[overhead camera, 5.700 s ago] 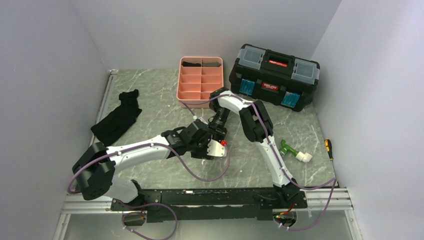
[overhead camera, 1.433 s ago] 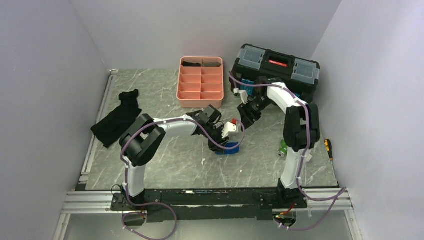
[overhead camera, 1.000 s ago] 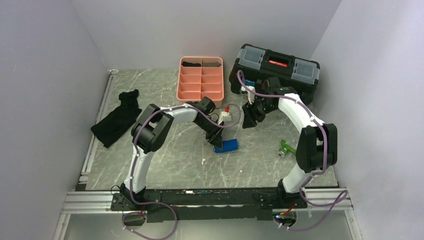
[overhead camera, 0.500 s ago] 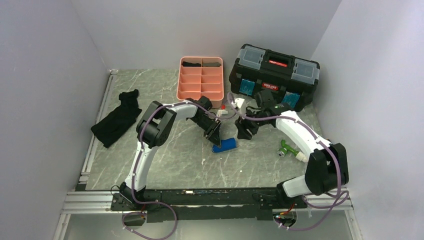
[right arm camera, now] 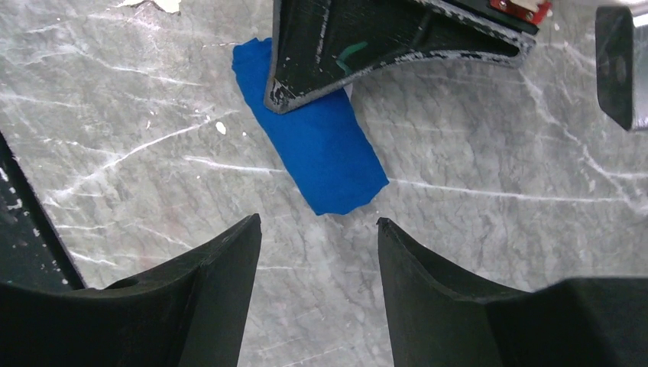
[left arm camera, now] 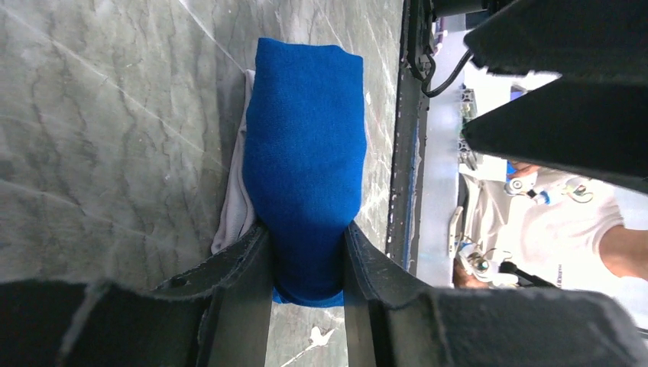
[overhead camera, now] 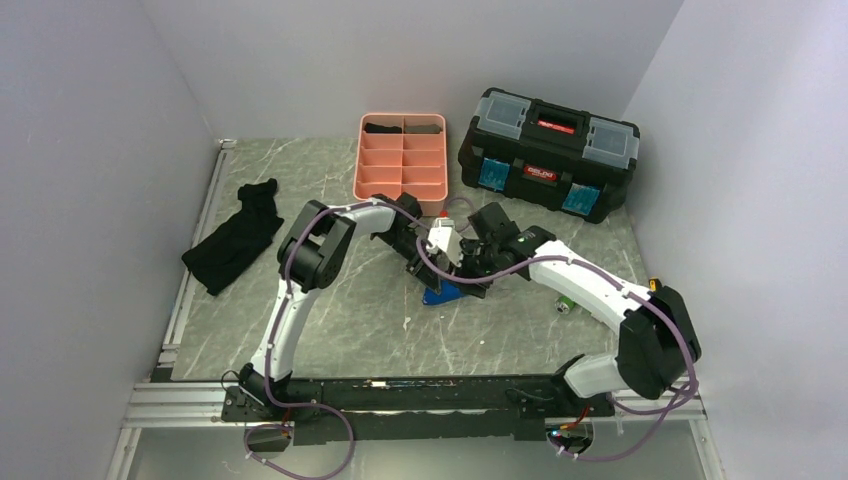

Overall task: Roll the underwear
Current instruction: Roll the underwear to the center of the board.

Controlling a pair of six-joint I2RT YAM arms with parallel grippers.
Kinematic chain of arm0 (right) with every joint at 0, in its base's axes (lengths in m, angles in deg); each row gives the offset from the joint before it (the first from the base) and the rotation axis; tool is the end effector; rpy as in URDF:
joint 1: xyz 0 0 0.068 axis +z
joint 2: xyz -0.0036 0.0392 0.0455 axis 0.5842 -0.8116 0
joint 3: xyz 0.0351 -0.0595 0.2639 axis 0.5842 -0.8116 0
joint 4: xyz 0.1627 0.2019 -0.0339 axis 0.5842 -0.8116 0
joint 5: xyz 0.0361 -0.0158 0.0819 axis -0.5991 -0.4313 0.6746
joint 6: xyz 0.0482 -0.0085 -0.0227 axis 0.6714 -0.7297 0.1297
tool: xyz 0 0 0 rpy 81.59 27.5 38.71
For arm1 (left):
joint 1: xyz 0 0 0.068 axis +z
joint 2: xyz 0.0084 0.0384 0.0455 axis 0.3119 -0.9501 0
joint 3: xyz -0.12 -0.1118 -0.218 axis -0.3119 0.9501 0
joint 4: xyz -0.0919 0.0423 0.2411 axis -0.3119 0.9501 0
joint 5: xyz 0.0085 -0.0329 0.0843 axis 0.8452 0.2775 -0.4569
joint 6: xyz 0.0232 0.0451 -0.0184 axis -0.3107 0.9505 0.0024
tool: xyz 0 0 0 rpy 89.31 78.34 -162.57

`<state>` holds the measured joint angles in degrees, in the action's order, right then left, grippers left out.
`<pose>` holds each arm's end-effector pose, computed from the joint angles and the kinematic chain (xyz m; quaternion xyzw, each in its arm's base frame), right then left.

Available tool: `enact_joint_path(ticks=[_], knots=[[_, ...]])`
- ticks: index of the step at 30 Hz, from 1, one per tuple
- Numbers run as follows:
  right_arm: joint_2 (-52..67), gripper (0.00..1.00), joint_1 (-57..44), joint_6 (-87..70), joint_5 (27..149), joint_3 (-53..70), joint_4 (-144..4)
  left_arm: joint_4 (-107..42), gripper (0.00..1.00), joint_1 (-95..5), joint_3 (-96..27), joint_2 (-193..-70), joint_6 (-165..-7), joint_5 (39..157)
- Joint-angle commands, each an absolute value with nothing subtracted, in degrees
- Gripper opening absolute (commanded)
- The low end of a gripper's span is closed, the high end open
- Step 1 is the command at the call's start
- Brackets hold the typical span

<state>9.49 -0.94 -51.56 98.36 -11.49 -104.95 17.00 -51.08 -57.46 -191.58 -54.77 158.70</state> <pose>0.2183 0.1656 0.2374 -0.5890 0.7491 0.1512 0.2629 0.3486 -0.2652 0.0958 -0.3730 -0.7357 0.5629 0.0529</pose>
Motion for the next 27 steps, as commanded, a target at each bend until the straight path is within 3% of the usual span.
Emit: enact_joint_path(ticks=[1, 27], knots=[[7.9, 0.60, 2.1, -53.2, 93.2, -11.6, -101.2, 21.5, 0.00, -50.2, -56.3, -198.0, -51.8, 144.0], [-2.0, 0.61, 11.2, -56.4, 86.4, -9.9, -97.7, 28.0, 0.00, -48.8, -58.6, -202.3, -50.9, 150.4]])
